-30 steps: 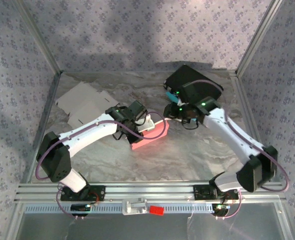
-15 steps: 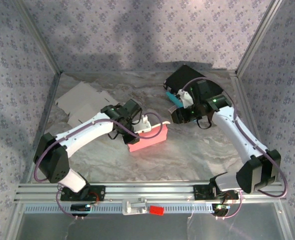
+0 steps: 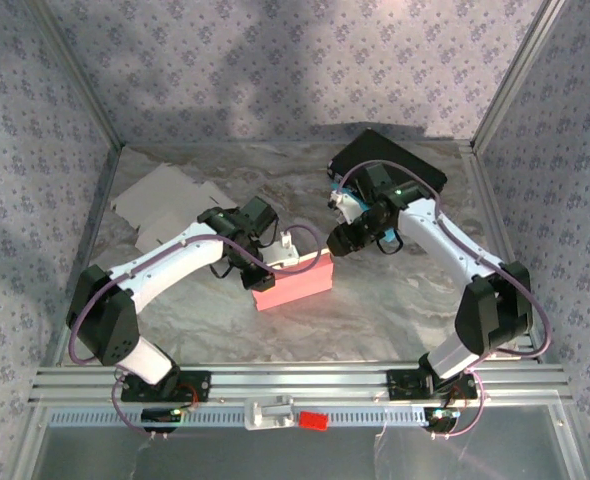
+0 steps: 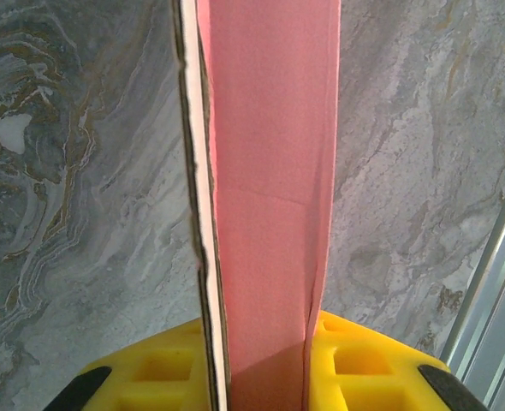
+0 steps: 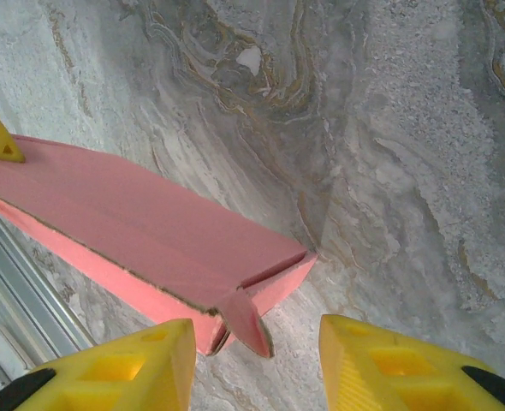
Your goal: Fold the paper box
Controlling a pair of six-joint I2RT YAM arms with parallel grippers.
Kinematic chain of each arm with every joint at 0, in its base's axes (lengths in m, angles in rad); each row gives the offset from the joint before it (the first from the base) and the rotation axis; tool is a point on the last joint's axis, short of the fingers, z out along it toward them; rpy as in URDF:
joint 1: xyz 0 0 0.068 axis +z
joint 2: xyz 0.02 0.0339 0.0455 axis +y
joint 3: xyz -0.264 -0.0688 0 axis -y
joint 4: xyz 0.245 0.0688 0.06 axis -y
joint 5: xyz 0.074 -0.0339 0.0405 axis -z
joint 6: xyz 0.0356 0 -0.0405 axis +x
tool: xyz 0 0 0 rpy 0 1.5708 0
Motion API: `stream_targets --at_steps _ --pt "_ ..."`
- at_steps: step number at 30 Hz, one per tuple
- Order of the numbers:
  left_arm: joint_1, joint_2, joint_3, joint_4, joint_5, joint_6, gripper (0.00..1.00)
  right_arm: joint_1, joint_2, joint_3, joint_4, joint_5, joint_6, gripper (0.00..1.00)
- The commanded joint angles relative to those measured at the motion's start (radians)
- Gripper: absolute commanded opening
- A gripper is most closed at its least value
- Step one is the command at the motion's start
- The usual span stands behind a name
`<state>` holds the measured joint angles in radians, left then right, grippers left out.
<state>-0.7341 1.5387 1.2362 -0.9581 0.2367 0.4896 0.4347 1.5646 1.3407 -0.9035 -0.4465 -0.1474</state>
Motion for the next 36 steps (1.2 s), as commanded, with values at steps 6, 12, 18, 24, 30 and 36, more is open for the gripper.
stream_targets --at_steps 6,12,18,24,30,36 --pt "0.007 -0.001 0.036 -0.039 0.024 0.021 0.21 0.015 0.011 0.034 -0.047 -0.038 -0.034 0.37" --pt "0.009 -0.005 0.033 -0.039 0.023 0.020 0.21 0.016 -0.003 0.019 -0.046 -0.024 -0.032 0.37" --pt "0.009 -0.006 0.038 -0.039 0.023 0.020 0.21 0.026 0.003 0.021 -0.056 -0.005 -0.031 0.28" --pt "0.009 -0.005 0.038 -0.037 0.024 0.013 0.21 0.030 0.001 0.017 -0.057 0.008 -0.026 0.23" --pt "0.009 0.005 0.046 -0.036 0.019 0.013 0.21 0.041 -0.011 0.013 -0.057 0.023 -0.020 0.21" --pt "0.009 0.014 0.058 -0.039 0.022 0.009 0.21 0.061 -0.017 0.003 -0.053 0.064 -0.008 0.20"
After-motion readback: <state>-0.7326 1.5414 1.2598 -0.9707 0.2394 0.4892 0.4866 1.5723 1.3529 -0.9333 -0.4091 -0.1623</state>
